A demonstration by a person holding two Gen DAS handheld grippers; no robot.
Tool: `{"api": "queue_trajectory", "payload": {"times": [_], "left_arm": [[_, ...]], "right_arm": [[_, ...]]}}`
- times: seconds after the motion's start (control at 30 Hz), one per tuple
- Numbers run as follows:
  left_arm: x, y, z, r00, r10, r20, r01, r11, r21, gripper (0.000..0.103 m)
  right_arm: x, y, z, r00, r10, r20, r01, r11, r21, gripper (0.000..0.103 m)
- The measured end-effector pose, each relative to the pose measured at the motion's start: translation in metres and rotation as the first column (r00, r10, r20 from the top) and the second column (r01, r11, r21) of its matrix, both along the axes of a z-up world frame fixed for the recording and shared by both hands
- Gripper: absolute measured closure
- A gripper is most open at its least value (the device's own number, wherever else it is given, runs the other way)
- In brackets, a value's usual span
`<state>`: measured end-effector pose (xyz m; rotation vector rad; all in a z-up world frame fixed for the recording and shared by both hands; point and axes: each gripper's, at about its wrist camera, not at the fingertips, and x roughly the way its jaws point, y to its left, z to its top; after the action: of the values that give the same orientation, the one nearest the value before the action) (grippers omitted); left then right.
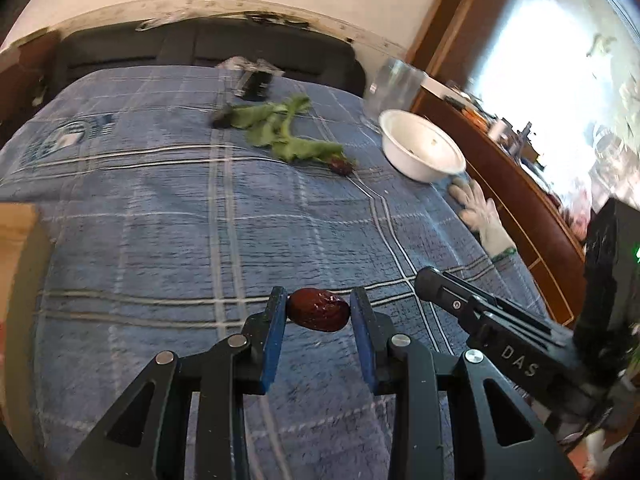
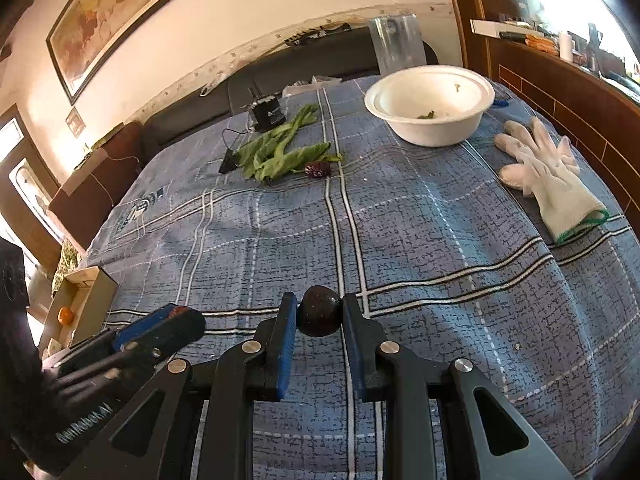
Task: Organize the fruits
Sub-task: 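Carry both dates into the tray and open both tools to drop them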
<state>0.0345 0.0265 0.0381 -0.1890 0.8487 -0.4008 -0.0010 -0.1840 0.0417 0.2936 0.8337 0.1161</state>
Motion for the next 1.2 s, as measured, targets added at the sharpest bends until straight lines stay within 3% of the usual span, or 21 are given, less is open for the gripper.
{"api": "queue_trajectory", "payload": {"times": [0.13, 0.27, 0.4, 0.57, 0.7, 0.9, 1.2], "left_arm": [[-0.032, 0.039, 0.023, 0.997, 0.065, 0.038, -0.064, 0.997, -0.032, 0.072], [-0.073, 0.108, 0.035, 0.979, 0.199, 0.037, -0.198, 0.980, -0.026, 0.072], [-0.104, 0.183, 0.036, 0.931, 0.365, 0.004, -0.365, 0.931, -0.010, 0.072], [-0.130, 0.245, 0.028, 0.862, 0.506, -0.007, -0.506, 0.862, 0.026, 0.071], [-0.143, 0.263, 0.017, 0.841, 0.540, -0.025, -0.539, 0.841, 0.053, 0.071], [-0.146, 0.282, -0.004, 0.817, 0.574, -0.056, -0.567, 0.818, 0.099, 0.071], [-0.156, 0.289, -0.002, 0.812, 0.582, -0.039, -0.581, 0.813, 0.048, 0.068]], "right_arm": [[-0.007, 0.013, 0.006, 0.999, 0.026, 0.034, -0.025, 0.999, -0.030, 0.079], [-0.014, 0.038, 0.013, 0.997, 0.066, 0.051, -0.063, 0.997, -0.055, 0.078], [-0.028, 0.078, 0.032, 0.986, 0.152, 0.073, -0.149, 0.988, -0.039, 0.078], [-0.054, 0.155, 0.051, 0.942, 0.322, 0.092, -0.324, 0.946, -0.002, 0.078], [-0.070, 0.227, 0.045, 0.882, 0.466, 0.062, -0.468, 0.884, 0.005, 0.077], [-0.087, 0.291, 0.028, 0.824, 0.566, 0.019, -0.565, 0.824, -0.046, 0.077], [-0.090, 0.321, 0.006, 0.806, 0.591, -0.023, -0.588, 0.797, -0.137, 0.076]]}}
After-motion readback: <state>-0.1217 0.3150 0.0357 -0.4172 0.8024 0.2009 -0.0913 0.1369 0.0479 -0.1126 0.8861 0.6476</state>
